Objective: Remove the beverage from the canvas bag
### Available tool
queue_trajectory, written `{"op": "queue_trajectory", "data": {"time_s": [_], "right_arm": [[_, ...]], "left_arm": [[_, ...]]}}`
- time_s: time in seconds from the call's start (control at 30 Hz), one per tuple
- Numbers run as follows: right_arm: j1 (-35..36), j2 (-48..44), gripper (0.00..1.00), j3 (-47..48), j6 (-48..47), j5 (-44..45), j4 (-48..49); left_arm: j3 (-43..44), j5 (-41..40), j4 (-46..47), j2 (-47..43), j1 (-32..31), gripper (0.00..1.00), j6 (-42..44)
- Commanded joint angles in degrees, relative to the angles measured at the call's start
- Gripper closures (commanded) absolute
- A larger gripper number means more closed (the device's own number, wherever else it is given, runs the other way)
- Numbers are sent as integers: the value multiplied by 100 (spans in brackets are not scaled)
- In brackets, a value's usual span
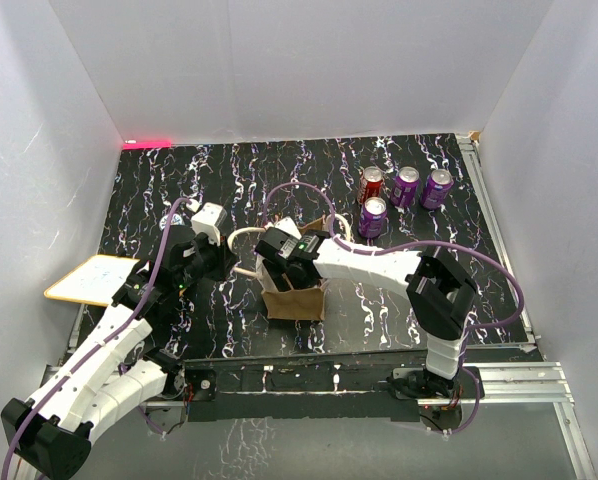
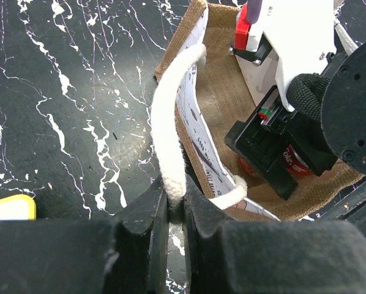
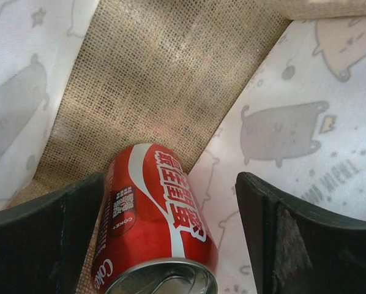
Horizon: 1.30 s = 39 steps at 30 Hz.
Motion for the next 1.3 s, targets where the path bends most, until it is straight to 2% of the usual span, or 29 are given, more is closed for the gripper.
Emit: {"op": "queue_trajectory", "data": {"time_s": [0.0, 0.17, 0.33, 0.43, 0.77, 1.07, 1.27], "right_arm": [[45, -67, 11, 83, 52, -145, 84], [53, -163, 16, 163, 5, -137, -56], [53, -220, 7, 304, -46, -211, -355], [75, -174, 5, 466, -71, -216, -657], [80, -108, 5, 490, -253, -463, -980], [76, -12, 24, 268, -251, -646, -885], [78, -154, 43, 503, -284, -649, -727]], "left_arm": [[-41, -60, 29, -100, 45, 100, 31], [-41, -60, 38, -81, 41, 100, 24], [-39, -60, 42, -67, 41, 100, 31], [-39, -51, 48, -68, 45, 100, 31], [-37, -51, 29, -78, 41, 100, 30], [-30, -47, 42, -24, 42, 100, 31], [-30, -60, 26, -2, 40, 100, 29]]}}
